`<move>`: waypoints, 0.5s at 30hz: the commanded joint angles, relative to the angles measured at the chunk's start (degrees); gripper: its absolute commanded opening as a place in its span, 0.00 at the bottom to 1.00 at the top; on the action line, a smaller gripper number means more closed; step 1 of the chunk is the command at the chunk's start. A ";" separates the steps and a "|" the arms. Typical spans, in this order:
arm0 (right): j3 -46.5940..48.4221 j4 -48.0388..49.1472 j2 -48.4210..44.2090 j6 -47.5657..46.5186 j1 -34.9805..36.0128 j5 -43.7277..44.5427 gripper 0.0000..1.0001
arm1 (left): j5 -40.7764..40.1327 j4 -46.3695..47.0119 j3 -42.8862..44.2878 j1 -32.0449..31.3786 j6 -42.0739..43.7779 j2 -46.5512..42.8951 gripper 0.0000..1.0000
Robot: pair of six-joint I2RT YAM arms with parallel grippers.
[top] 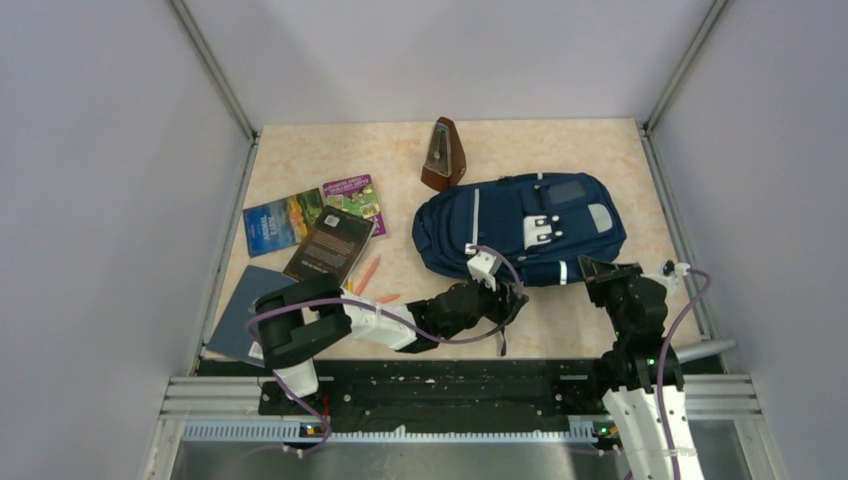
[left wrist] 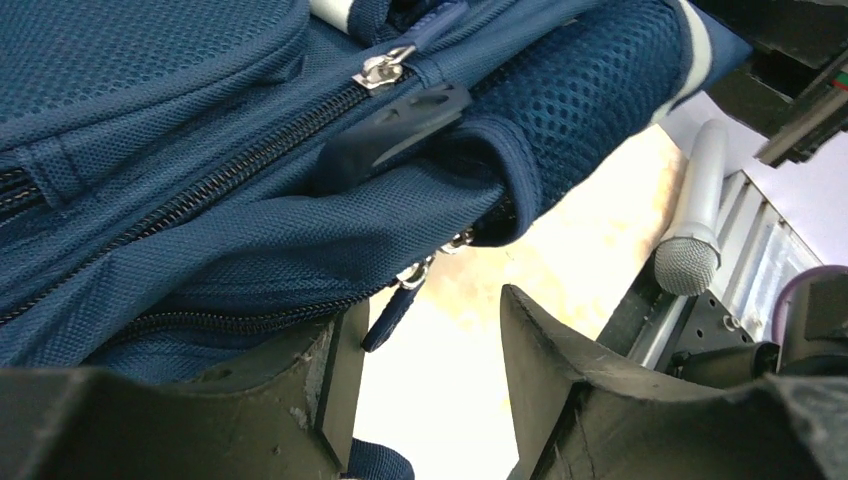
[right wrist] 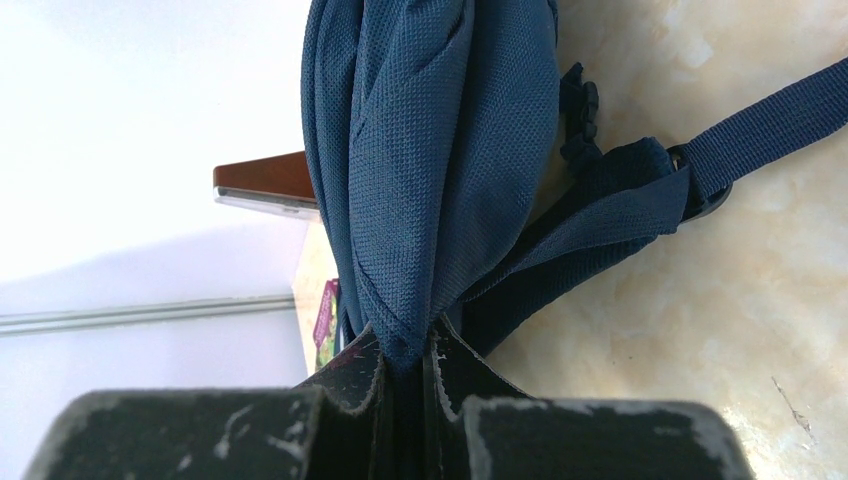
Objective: Pack the student bag
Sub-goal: Unzip the student bag at the center of the board.
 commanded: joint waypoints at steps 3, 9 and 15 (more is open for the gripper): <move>1.47 6.86 -1.11 0.49 0.38 1.46 0.00 | -6.82 -2.82 3.08 0.17 -1.60 0.63 0.58; 1.06 6.99 -1.09 0.72 0.44 1.38 0.00 | -7.15 -1.52 3.06 0.17 -2.13 1.08 0.28; 0.93 6.64 -1.08 0.30 0.40 1.75 0.00 | -7.53 -0.76 1.93 0.19 -2.10 0.70 0.13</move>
